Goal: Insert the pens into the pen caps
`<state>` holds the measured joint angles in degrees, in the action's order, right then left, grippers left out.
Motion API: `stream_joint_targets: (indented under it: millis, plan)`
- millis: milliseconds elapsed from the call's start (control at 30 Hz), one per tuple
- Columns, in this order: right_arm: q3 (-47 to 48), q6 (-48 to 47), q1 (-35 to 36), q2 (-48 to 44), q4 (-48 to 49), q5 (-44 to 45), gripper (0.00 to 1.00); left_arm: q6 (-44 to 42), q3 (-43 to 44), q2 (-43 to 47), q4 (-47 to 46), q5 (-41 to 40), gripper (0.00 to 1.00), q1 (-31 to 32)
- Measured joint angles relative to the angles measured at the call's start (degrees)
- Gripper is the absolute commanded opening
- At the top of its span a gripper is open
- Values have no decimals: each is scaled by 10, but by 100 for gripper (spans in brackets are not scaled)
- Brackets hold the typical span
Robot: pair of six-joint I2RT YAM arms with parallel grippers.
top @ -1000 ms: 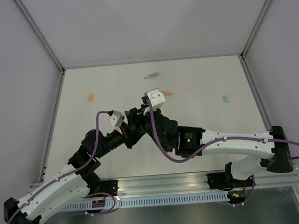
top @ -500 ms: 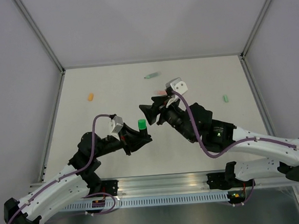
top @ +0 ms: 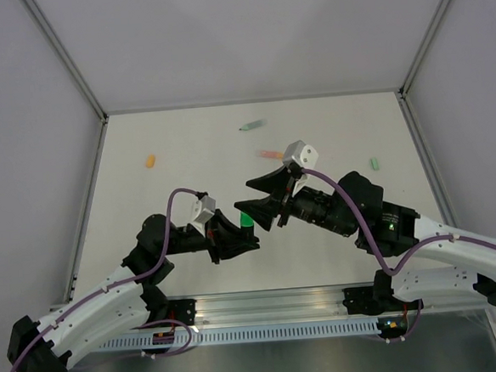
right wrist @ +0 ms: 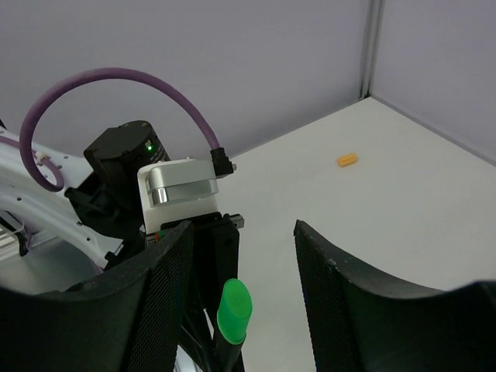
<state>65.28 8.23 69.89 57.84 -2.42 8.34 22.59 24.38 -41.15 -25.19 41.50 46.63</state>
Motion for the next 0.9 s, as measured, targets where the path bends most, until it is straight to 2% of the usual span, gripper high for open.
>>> stream_joint_targets:
  millis: [367, 733, 833, 867, 900]
  plan:
    - [0, -8, 0, 25, -29, -57, 46, 7, 0, 8, -9, 14, 2, 0]
    - [0, -6, 0, 43, -24, -74, 32, 16, 0, 8, -30, 28, 2, 0]
    - [-1, -3, 0, 44, -18, -79, 15, 18, 0, 8, -33, 28, 2, 0]
    - [-3, 0, 0, 44, -14, -82, 1, 19, 0, 8, -33, 28, 2, 0]
    - [-5, 2, 0, 44, -11, -85, 0, 19, -1, 8, -33, 30, 2, 0]
